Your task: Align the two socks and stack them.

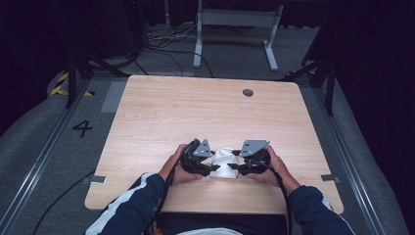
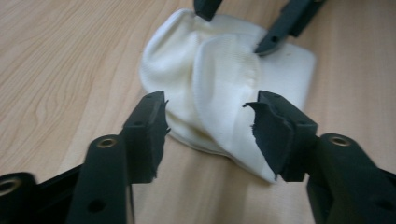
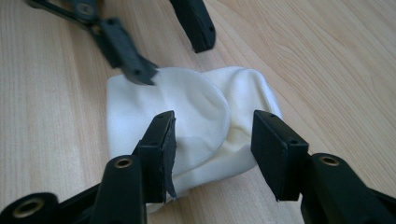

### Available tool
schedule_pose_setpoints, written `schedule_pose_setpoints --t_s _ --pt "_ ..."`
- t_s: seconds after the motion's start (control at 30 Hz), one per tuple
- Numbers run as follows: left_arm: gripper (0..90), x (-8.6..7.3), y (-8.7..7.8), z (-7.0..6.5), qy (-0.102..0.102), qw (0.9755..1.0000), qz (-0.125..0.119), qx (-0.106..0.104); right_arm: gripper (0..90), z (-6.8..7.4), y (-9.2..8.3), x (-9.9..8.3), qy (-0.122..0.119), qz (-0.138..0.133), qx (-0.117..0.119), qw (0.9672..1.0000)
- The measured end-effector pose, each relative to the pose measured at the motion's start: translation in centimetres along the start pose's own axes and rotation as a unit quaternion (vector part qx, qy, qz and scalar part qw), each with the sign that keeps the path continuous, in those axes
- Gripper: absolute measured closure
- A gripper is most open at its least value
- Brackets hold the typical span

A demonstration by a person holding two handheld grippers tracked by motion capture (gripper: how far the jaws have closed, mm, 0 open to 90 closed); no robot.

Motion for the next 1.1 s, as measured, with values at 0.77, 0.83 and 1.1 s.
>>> schedule_pose_setpoints --t_s 0.77,0.83,1.1 --pt "87.5 2.5 1.8 2.7 0.017 0.9988 -0.021 0.041 84.2 -0.7 -0.3 0.7 -0.006 -0.018 -0.041 0.999" --pt "84.6 1.9 2.8 3.5 0.007 0.9984 -0.014 0.054 82.7 -1.0 0.2 0.2 -0.003 -0.003 -0.048 0.9988" --pt "52.8 1.4 3.6 4.2 -0.028 0.9969 -0.02 0.07 80.0 -1.6 1.0 -1.1 0.012 0.017 -0.051 0.9985"
Point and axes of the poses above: each handheld gripper's, and its own axes: y roughly forward along the jaws, x roughly out of its top, z roughly to its left, the point moved 4 cm from there along y, roughly forward along the jaws, and after that the axes turned 13 degrees about -z, right-handed, at the moved point
